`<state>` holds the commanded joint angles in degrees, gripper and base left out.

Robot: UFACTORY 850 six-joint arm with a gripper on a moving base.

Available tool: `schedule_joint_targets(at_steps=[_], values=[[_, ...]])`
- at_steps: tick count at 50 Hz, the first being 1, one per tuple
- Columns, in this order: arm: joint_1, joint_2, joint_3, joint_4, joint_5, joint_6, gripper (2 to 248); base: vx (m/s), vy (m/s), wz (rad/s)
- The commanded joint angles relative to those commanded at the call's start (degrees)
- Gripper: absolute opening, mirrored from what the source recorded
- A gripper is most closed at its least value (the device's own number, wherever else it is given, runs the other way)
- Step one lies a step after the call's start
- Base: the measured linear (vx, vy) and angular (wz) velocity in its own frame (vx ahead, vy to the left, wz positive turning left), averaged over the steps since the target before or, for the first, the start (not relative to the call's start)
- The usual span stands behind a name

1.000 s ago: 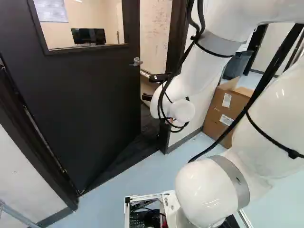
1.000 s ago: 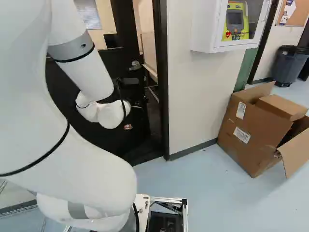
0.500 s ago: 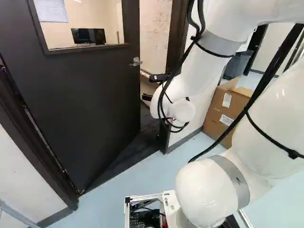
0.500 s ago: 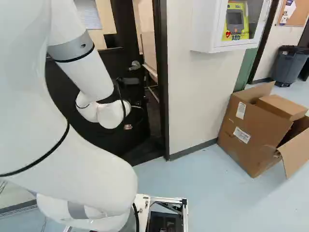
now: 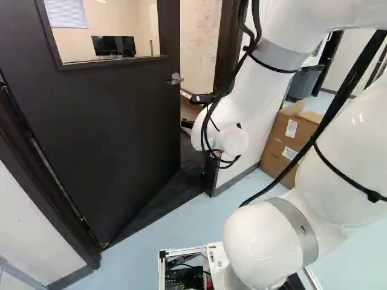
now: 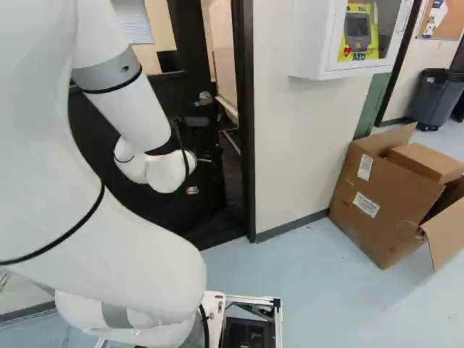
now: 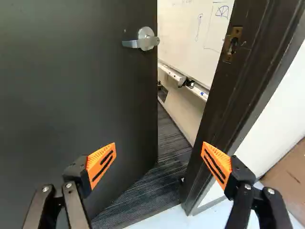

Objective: Open the door and move inside

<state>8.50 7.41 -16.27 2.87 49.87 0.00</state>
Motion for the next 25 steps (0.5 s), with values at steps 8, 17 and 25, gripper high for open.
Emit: schedule_joint_targets(at_steps=[8, 17, 25], values=[[0.0, 0.0, 0.0, 0.0, 0.0, 0.0, 247, 0.006, 0.004, 0.005], [0.0, 0.0, 0.0, 0.0, 0.0, 0.0, 247, 0.034, 0.033, -0.012], [0.0, 0.0, 0.0, 0.0, 0.0, 0.0, 247, 0.039, 0.047, -0.009]])
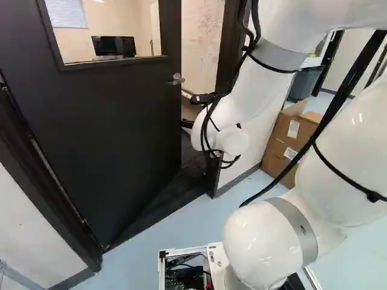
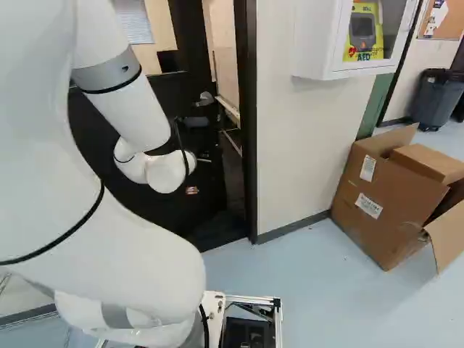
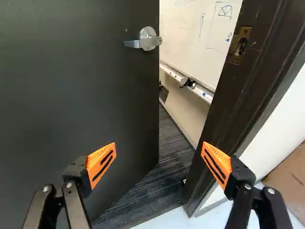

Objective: Open the door and move inside

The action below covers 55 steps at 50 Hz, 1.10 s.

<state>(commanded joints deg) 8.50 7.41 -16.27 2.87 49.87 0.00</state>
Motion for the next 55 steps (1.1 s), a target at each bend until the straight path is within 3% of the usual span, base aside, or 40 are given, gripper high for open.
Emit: schedule_joint_targets(at_steps=[55], values=[[0.0, 0.0, 0.0, 0.0, 0.0, 0.0, 247, 0.06, 0.08, -0.017]])
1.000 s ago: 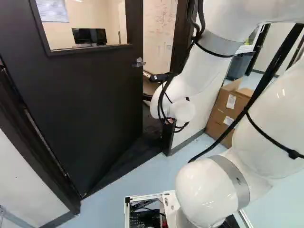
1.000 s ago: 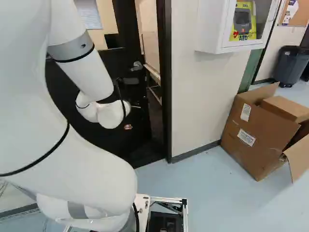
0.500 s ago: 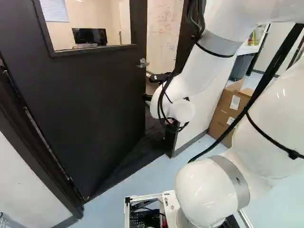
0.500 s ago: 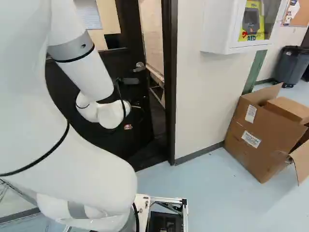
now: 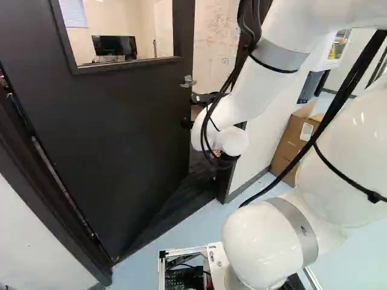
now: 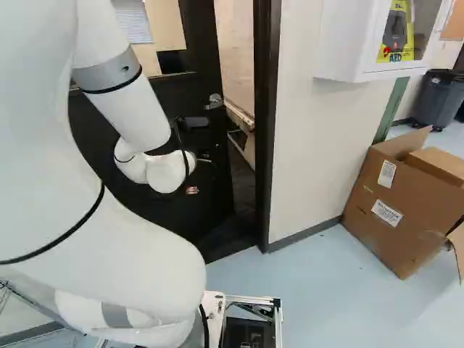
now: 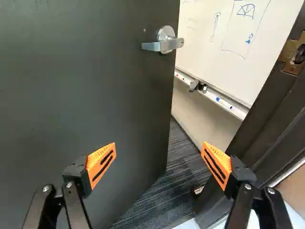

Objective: Open the door and move inside

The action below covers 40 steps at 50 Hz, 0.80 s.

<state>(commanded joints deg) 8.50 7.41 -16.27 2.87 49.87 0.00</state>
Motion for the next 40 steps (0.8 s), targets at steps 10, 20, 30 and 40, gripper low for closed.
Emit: schedule_joint_targets(at_steps=[10, 20, 30, 40], values=[[0.0, 0.0, 0.0, 0.0, 0.0, 0.0, 247, 0.086, 0.078, -0.214], [0.0, 0.0, 0.0, 0.0, 0.0, 0.0, 247, 0.082, 0.061, -0.274], [0.0, 0.0, 0.0, 0.0, 0.0, 0.0, 247, 0.079, 0.059, -0.27], [0.0, 0.0, 0.0, 0.0, 0.0, 0.0, 247, 0.073, 0.076, -0.143]])
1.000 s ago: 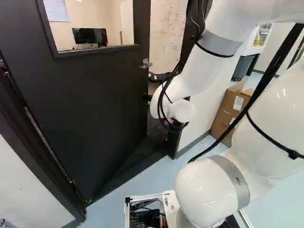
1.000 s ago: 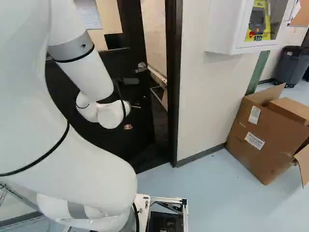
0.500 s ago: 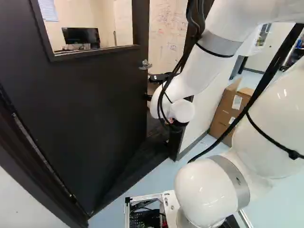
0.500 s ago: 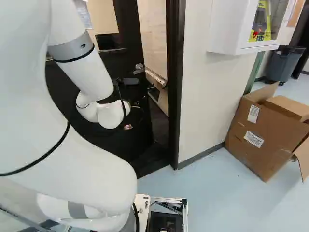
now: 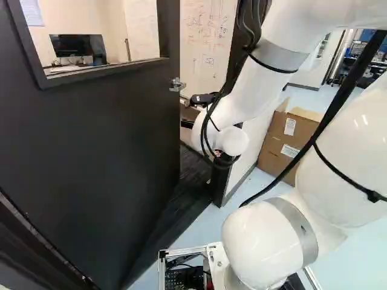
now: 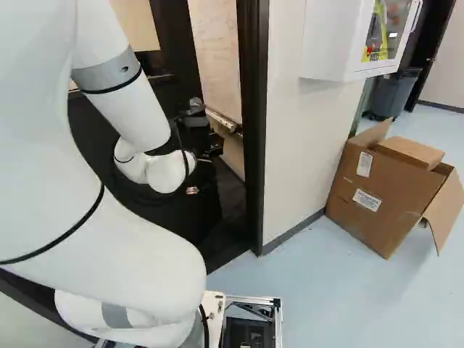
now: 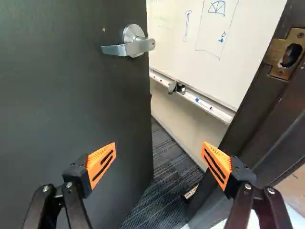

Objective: Open the door and move inside

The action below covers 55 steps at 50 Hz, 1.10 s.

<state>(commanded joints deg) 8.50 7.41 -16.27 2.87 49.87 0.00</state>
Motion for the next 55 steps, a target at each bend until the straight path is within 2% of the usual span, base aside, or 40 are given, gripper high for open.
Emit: schedule_joint_targets(at_steps=[35, 55], values=[[0.0, 0.0, 0.0, 0.0, 0.0, 0.0, 247, 0.048, 0.097, -0.018], [0.0, 0.0, 0.0, 0.0, 0.0, 0.0, 247, 0.001, 0.01, 0.001]])
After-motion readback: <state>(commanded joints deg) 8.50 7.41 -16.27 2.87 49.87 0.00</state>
